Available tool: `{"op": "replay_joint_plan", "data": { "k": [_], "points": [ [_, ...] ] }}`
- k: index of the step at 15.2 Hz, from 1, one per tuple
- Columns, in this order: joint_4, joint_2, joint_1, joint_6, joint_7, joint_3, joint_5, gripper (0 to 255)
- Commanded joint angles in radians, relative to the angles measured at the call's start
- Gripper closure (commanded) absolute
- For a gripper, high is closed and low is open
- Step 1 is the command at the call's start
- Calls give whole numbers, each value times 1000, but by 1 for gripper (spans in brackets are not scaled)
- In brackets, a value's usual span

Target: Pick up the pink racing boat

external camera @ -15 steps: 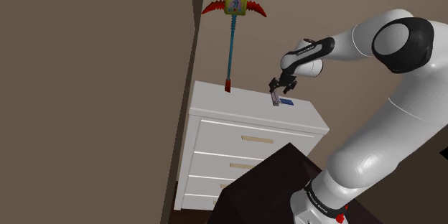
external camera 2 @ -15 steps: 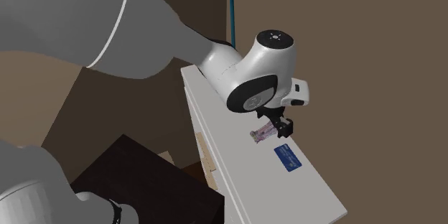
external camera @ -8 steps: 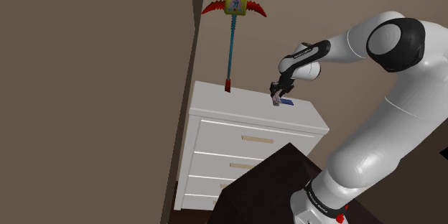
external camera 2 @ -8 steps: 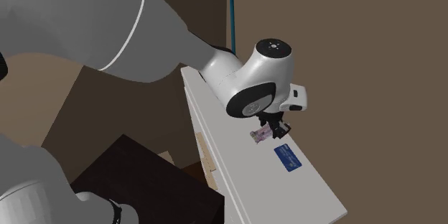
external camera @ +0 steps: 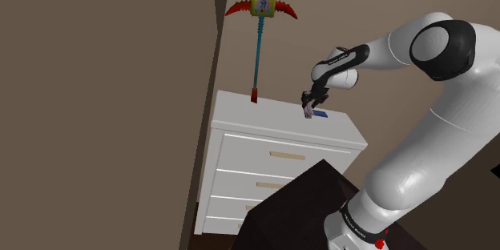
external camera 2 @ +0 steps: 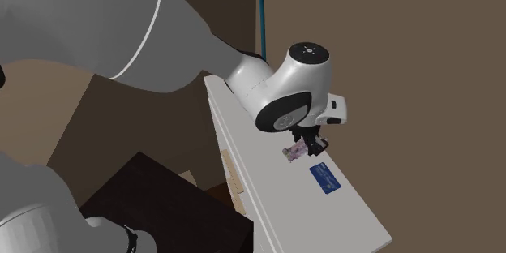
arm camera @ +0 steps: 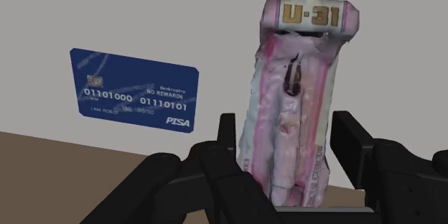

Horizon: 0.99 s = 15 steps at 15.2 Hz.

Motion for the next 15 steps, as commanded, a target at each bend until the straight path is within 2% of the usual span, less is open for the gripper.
{"op": "replay_joint_plan", "data": {
  "k": [1,15],
  "points": [
    [5,-15,1,-19,5,-1,-8,255],
    [73,-130,3,-197,40,-1,-60,255]
  ]
}}
